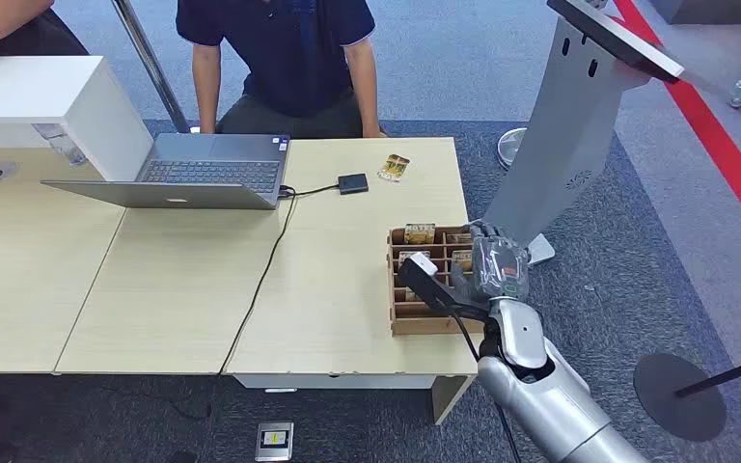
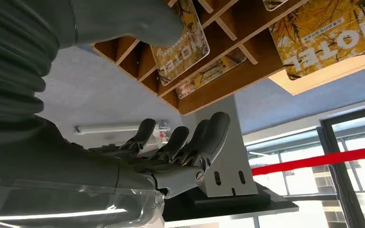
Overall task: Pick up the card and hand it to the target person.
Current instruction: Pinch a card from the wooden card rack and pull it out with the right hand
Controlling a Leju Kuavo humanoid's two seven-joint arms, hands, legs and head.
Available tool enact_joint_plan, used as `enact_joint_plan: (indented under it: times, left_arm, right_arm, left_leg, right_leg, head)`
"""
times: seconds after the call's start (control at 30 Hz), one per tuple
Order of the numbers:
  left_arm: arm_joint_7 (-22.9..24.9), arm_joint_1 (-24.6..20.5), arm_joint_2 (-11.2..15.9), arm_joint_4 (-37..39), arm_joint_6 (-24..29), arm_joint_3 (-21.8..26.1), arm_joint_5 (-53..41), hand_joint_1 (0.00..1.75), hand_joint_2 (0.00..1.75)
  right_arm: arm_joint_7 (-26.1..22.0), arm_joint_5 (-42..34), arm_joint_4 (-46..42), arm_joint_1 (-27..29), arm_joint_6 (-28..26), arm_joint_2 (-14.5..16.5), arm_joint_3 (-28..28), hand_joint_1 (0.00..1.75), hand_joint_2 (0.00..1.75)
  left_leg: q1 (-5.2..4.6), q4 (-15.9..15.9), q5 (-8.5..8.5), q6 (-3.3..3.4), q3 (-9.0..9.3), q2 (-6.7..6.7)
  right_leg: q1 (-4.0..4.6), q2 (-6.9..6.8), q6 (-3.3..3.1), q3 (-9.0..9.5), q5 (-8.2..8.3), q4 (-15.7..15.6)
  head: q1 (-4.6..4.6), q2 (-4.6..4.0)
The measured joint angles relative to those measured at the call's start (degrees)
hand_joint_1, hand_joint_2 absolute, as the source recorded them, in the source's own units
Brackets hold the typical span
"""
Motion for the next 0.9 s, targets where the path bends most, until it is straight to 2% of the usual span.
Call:
enact_joint_plan:
  times: [0.9]
  left_arm:
    - [0.2,0.1,-0.1,0.0,0.1,0.0,0.0,0.00,1.75]
  right_arm:
    - [0.8,-0.4,1.4,0.7,-0.4,-0.3,0.0,0.65,1.75]
  left_leg:
    - [0.00,0.0,0.00,0.00,0.00,0.00]
  right_leg:
    - [0.00,0.00,0.00,0.00,0.00,0.0]
  head:
    - [-0.01,0.00]
